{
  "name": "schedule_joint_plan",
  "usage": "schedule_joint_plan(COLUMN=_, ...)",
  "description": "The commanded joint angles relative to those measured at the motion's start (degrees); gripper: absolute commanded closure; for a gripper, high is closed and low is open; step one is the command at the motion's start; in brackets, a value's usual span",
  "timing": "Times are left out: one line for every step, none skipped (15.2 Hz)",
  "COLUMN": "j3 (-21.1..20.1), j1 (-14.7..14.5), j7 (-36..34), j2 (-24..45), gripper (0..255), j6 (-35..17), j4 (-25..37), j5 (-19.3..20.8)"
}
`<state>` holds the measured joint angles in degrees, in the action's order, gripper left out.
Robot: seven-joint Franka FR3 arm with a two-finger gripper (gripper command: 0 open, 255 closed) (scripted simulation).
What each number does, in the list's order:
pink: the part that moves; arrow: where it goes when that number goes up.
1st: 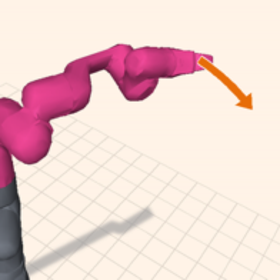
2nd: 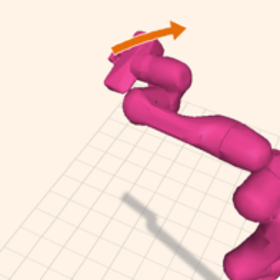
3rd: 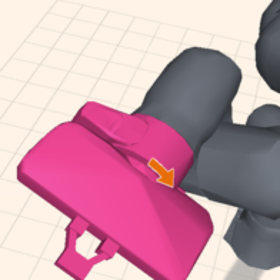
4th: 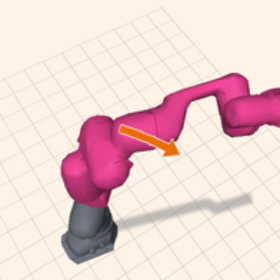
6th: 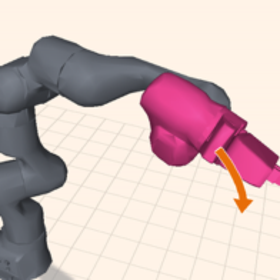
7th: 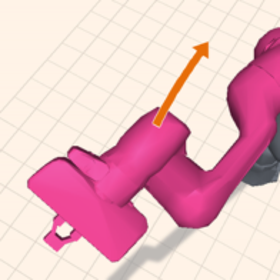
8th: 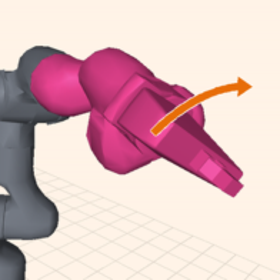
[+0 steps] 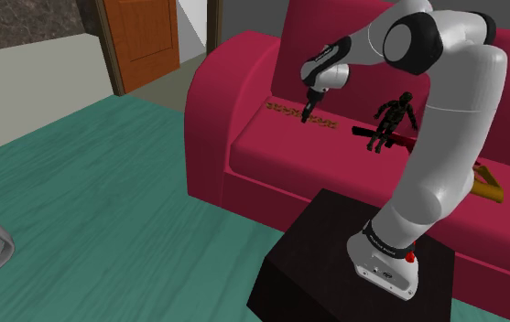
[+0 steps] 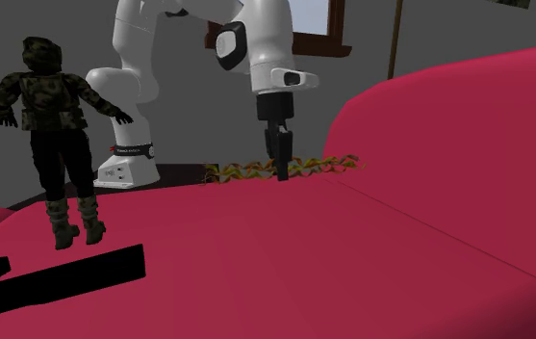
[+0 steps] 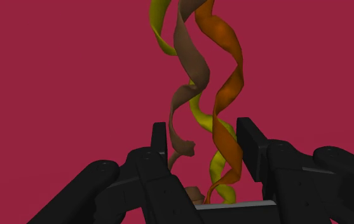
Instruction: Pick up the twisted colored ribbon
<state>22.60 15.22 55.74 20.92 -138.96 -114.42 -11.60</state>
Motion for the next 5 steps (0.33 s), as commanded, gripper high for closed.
schedule_joint_plan(j3=0.36, j1=-0.29, j7=-0.45, j2=-1.12, gripper=255, j6=1.19, j4=0.15, j5=0.68)
schedule_joint_plan(j3=0.52, j1=-0.41, j7=-0.65, j2=-1.61, gripper=255, j6=1.81, j4=0.32, j5=1.0)
schedule_joint_plan(j3=0.67, j1=-0.52, j7=-0.86, j2=-2.09, gripper=255, j6=2.43, j4=0.5, j5=1.31)
schedule_joint_plan(j3=0.69, j1=-0.54, j7=-0.89, j2=-2.17, gripper=255, j6=2.52, j4=0.52, j5=1.36)
schedule_joint_plan(j3=0.69, j1=-0.54, j7=-0.89, j2=-2.16, gripper=255, j6=2.52, j4=0.53, j5=1.36)
